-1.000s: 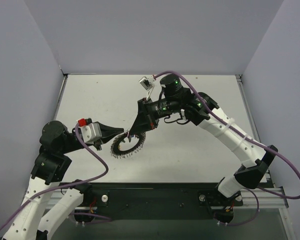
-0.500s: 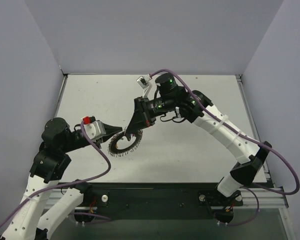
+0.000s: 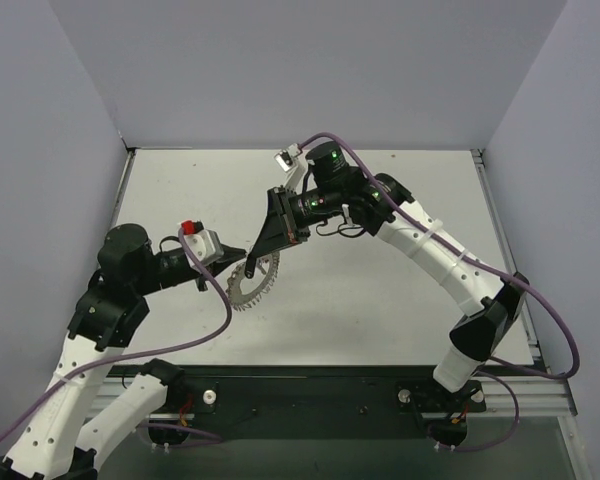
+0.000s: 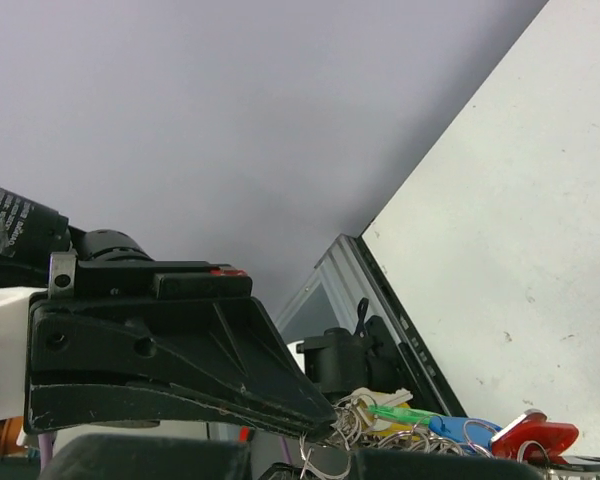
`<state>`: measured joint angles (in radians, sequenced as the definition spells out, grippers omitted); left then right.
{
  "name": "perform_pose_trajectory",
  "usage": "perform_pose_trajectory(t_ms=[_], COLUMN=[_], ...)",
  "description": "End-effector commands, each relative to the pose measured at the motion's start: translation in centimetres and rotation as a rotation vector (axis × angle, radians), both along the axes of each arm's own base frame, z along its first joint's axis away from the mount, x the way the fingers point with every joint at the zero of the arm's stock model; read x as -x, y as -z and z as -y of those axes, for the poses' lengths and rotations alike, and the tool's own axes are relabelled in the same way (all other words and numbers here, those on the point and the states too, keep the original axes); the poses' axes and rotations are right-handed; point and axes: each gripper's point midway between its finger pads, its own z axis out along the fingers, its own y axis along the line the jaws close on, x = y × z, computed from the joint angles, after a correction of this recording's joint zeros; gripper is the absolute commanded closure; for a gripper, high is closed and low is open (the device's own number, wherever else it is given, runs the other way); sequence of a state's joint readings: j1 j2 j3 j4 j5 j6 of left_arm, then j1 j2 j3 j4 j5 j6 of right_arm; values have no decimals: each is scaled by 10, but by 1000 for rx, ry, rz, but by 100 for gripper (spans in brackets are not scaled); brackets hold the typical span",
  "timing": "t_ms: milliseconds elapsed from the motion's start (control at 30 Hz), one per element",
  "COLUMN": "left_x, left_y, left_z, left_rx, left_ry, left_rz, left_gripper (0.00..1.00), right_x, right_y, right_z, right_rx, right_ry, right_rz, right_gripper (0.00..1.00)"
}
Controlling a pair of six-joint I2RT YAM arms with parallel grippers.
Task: Put the keys on the keyring
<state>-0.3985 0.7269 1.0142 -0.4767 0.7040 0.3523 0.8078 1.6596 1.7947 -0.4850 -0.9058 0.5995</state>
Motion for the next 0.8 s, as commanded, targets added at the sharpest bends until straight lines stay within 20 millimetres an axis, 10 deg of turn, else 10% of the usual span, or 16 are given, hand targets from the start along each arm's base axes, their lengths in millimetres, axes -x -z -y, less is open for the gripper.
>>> perform_pose_trajectory(t_ms=[0,767], left_x=[-3,-39], left_y=[-13,25], left_z=[3,24], left_rx=[9,93], left_ry=[6,-48], left_rz=[31,-65], left_gripper=[100,100], right_x=[-11,-48], right_y=[-28,-9], right_z=[0,4], right_rx=[-70,-27], right_ry=[24,122], right_rz=[-4,-128], right_gripper=[100,100])
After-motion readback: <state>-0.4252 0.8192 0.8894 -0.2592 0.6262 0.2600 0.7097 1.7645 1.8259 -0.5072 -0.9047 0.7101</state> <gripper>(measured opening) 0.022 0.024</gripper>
